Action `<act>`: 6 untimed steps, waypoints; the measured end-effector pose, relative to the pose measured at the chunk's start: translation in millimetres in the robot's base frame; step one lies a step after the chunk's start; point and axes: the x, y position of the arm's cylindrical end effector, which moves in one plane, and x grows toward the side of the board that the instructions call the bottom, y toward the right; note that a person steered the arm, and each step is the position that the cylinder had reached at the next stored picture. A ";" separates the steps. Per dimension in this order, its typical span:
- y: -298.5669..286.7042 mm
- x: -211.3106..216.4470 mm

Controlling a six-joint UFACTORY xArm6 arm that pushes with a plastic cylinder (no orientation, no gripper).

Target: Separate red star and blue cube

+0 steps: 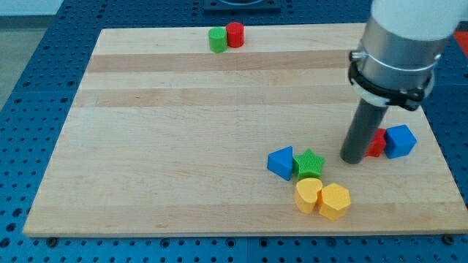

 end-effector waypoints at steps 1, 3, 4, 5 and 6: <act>7.7 18.6; 54.2 21.1; 55.0 -6.6; 20.0 -24.4; -21.3 -33.1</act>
